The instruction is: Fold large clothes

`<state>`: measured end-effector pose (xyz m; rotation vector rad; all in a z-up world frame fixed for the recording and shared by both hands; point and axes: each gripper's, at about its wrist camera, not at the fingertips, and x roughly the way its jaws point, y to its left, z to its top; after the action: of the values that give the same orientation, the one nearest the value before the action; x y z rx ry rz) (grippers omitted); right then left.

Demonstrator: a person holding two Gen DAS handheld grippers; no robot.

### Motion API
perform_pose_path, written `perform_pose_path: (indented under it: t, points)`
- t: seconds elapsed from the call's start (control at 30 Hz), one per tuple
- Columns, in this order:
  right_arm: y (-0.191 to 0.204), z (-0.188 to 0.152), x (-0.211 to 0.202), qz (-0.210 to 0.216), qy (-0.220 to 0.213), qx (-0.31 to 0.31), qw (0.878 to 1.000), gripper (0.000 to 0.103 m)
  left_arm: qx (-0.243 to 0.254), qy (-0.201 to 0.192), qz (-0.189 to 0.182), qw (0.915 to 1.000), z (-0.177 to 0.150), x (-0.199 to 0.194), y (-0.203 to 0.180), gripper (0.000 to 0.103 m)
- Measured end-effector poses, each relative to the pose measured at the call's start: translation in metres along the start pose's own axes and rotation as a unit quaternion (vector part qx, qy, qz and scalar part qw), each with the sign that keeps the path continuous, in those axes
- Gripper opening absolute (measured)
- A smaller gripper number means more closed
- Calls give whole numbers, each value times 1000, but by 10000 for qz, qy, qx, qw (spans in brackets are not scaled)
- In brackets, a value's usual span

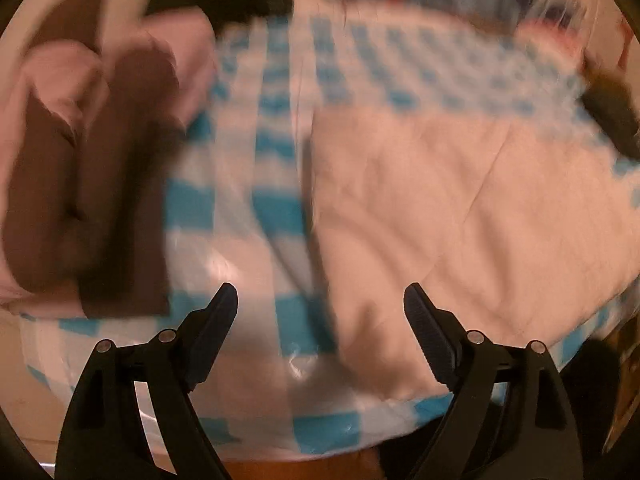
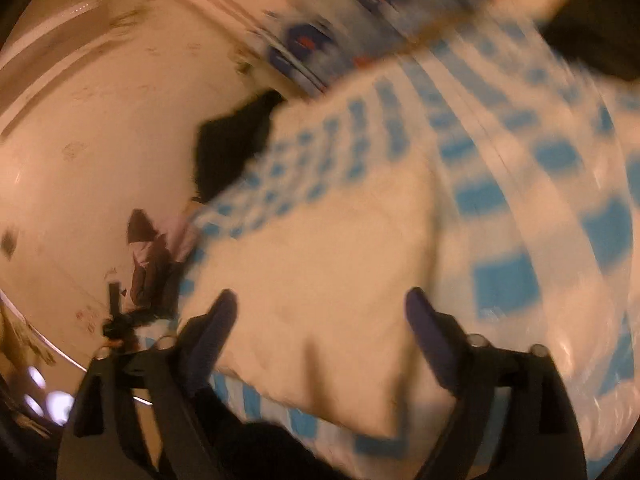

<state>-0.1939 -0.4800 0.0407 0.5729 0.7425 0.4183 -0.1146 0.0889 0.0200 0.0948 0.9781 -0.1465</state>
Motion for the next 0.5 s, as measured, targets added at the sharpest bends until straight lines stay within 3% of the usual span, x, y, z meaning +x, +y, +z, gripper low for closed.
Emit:
perform_pose_path:
  t: [0.1,0.2,0.27,0.33,0.4,0.5]
  points:
    - [31,-2,43,-156,140,-549,9983,91,404,-499,-873,9941,13,-12,-49,82]
    - [43,-2,111,-668,522,-750,9936,91,1002,-390,-1451,9836,28,24,-117,82]
    - [39,0,149,-1182,691,-878,9867,92,1105,-163,-1584,9810,36,62,-150,82]
    - [28,4,180,-1598,934,-966,9780,96,830,132,-1515,9849,46,104,-162,83]
    - [15,9,202,-1713,1084,-846,9756,96,477,264,-1575,9860,60,139,-158,86]
    - [11,22,219,-1821,1522,-763,9684,96,503,413,-1524,9862,57,145,-160,86]
